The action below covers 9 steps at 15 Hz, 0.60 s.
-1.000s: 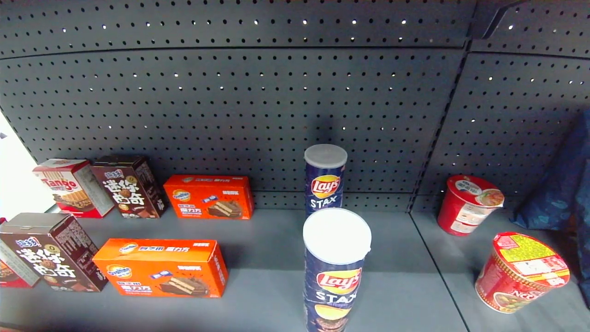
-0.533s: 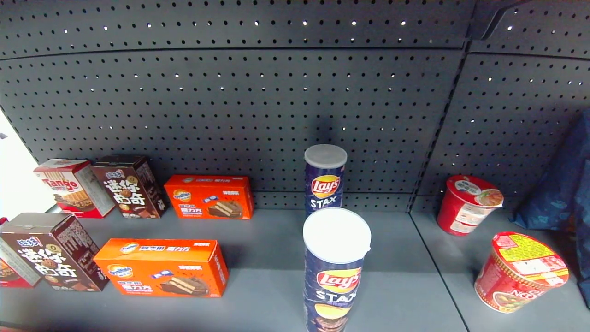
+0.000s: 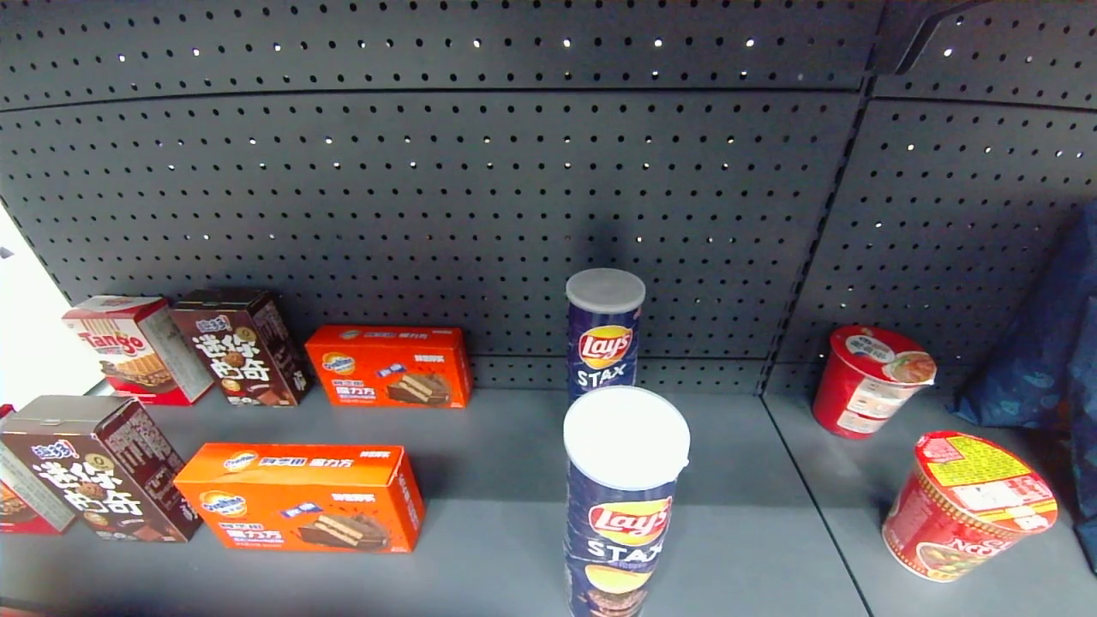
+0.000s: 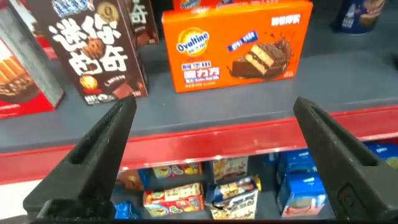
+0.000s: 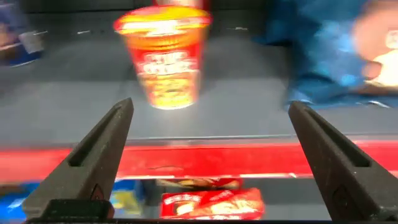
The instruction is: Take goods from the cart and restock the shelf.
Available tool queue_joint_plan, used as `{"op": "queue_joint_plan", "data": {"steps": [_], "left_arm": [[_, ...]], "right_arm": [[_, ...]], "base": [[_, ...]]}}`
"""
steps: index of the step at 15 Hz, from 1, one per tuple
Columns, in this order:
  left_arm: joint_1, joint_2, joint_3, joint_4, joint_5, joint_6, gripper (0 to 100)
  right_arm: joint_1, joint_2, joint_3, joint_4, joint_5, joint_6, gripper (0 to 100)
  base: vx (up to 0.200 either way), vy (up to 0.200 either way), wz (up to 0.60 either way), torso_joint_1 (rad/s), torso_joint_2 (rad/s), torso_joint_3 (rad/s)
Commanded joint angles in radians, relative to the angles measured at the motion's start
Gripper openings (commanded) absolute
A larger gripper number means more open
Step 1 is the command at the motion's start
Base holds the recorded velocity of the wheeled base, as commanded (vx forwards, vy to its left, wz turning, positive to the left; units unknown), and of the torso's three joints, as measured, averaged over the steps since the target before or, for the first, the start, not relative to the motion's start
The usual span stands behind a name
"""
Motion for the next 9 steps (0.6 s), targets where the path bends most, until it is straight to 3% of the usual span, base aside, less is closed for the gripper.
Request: {"op": "queue_joint_plan", "data": {"steps": [1, 4, 5, 6, 7, 8, 9], "left_arm": [[0.000, 0.001, 0.006, 0.001, -0.001, -0.003, 100], [0.001, 0.001, 0.006, 0.011, 0.005, -0.007, 100], [0.001, 0.001, 0.006, 0.011, 0.065, -0.004, 100], [0.003, 0.001, 0.006, 0.011, 0.134, -0.029, 100], [0.001, 0.001, 0.006, 0.011, 0.134, -0.043, 100], [0.000, -0.001, 0.006, 0.010, 0.109, -0.044, 100], [0.000, 0.001, 0.006, 0.011, 0.025, -0.035, 100]], "right_arm": [[0.000, -0.002, 0.003, 0.000, 0.031, -0.024, 100], [0.000, -0.002, 0.003, -0.004, 0.003, -0.017, 100], [0.000, -0.002, 0.010, -0.009, -0.158, 0.009, 100], [0.000, -0.002, 0.010, -0.010, -0.199, 0.040, 100], [0.000, -0.002, 0.010, -0.010, -0.173, 0.037, 100], [0.000, -0.002, 0.020, 0.000, -0.053, 0.023, 100], [0.000, -0.002, 0.026, 0.004, 0.059, -0.033, 100]], "base": [[0.000, 0.000, 0.00, 0.000, 0.00, 0.000], [0.000, 0.000, 0.00, 0.000, 0.00, 0.000], [0.000, 0.000, 0.00, 0.000, 0.00, 0.000], [0.000, 0.000, 0.00, 0.000, 0.00, 0.000], [0.000, 0.000, 0.00, 0.000, 0.00, 0.000], [0.000, 0.000, 0.00, 0.000, 0.00, 0.000], [0.000, 0.000, 0.00, 0.000, 0.00, 0.000]]}}
